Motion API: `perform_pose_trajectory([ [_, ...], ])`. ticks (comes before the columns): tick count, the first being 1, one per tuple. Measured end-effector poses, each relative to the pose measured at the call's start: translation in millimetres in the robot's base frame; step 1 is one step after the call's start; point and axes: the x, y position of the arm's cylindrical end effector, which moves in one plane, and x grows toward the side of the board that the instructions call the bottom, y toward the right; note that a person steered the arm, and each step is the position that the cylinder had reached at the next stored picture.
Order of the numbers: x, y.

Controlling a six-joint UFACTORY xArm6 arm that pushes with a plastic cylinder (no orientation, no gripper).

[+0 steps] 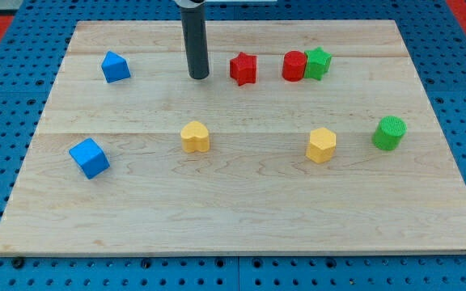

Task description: Place the red star horizontally left to the red circle

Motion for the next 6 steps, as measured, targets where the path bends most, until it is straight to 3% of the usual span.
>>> perform_pose_trajectory([
  [3, 0, 63],
  [4, 12, 41],
  [6, 38, -131],
])
